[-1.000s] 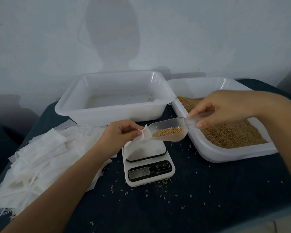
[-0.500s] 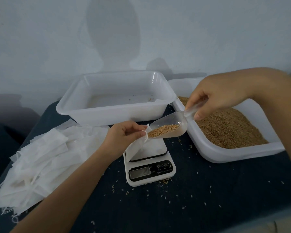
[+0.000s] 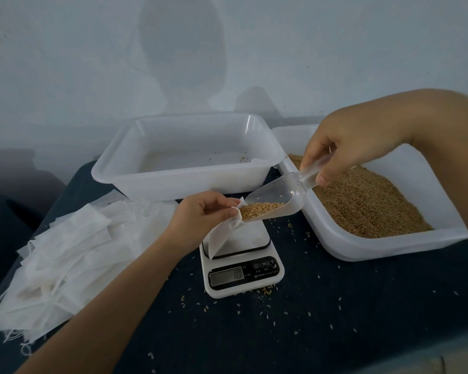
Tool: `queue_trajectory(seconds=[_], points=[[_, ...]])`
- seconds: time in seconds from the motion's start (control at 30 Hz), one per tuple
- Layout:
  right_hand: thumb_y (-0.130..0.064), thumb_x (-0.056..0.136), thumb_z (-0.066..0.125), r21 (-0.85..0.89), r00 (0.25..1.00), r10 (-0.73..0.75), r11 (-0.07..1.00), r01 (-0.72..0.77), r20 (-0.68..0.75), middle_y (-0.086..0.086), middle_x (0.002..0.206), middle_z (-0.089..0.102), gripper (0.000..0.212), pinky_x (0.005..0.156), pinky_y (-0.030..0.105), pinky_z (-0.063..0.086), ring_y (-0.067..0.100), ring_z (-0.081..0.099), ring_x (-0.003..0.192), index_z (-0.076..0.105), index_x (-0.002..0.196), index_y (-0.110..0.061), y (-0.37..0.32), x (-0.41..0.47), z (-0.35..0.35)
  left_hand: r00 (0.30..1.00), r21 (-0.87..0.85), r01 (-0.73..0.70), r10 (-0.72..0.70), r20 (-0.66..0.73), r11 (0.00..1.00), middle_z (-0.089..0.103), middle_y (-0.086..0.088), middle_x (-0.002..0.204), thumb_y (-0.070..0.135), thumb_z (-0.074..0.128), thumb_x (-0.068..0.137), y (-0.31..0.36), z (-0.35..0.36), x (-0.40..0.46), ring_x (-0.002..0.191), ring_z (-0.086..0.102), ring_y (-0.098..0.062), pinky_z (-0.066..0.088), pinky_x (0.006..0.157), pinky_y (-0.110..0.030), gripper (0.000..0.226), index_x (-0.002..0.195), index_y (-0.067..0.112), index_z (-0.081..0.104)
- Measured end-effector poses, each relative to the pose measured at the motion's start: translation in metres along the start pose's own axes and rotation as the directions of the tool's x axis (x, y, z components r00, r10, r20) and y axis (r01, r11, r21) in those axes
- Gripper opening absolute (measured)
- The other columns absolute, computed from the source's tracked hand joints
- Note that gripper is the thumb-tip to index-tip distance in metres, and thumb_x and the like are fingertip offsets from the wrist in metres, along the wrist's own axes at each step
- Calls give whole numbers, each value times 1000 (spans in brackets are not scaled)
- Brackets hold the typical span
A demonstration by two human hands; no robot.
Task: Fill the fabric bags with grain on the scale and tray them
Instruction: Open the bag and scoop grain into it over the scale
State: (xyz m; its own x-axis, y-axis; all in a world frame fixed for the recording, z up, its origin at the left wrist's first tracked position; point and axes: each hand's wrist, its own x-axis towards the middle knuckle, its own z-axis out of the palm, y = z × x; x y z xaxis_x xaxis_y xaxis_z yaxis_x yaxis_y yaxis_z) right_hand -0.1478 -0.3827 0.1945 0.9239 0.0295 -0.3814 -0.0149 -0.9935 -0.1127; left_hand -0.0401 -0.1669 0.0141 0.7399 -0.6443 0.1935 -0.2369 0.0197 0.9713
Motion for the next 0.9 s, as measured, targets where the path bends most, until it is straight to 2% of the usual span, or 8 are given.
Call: queue_trajectory(seconds=[0.23, 0.53, 0.63, 0.73, 0.83, 0.9], points=[[-43, 72, 71, -25, 1000, 24, 999, -24, 12, -11, 69, 69, 16, 63, 21, 46, 2, 61, 58, 68, 88, -44, -5, 4, -6, 1000, 13, 6, -5, -22, 1000, 73, 4, 92, 2, 68, 79, 0, 0, 0, 90, 68, -11, 51, 75, -15, 14, 74, 14, 69], [-37, 77, 74, -74, 999, 46, 996, -45, 14, -17, 60, 66, 12, 62, 22, 48, -2, 60, 56, 68, 87, -40, -12, 7, -15, 999, 12, 13, -13, -30, 1000, 73, 7, 93, 5, 69, 79, -2, 0, 0, 92, 68, -11, 52, 83, -20, 13, 74, 17, 69], [-37, 76, 74, -97, 998, 63, 993, -62, 4, -10, 66, 69, 15, 59, 19, 47, 2, 62, 60, 69, 90, -39, -17, 7, -20, 1000, 4, 8, -8, -29, 1000, 73, 7, 93, 4, 69, 79, -2, 0, 0, 92, 68, -12, 52, 84, -21, 17, 73, 20, 69], [-35, 76, 75, -125, 998, 67, 990, -66, 4, -7, 74, 71, 18, 52, 16, 46, -3, 59, 53, 69, 93, -36, -22, 8, -25, 999, 11, 4, -4, -38, 1000, 73, 6, 94, 4, 69, 79, -2, 0, 1, 93, 68, -12, 52, 85, -22, 13, 76, 16, 69], [-34, 75, 77, -168, 996, 79, 983, -71, 41, -13, 60, 67, 18, 60, 22, 46, -5, 58, 50, 68, 90, -37, -29, 9, -29, 999, -34, 4, -5, -41, 999, 73, 3, 95, 1, 68, 79, 0, 0, 1, 95, 67, -14, 52, 86, -25, 20, 72, 19, 69], [-35, 72, 79, -183, 998, 62, 981, -59, 9, -11, 61, 67, 19, 60, 23, 46, -1, 59, 52, 66, 85, -38, -31, 13, -31, 999, -44, -4, 2, -48, 999, 73, 3, 96, 1, 68, 79, 1, 2, 0, 95, 67, -14, 52, 86, -24, 26, 68, 25, 70]])
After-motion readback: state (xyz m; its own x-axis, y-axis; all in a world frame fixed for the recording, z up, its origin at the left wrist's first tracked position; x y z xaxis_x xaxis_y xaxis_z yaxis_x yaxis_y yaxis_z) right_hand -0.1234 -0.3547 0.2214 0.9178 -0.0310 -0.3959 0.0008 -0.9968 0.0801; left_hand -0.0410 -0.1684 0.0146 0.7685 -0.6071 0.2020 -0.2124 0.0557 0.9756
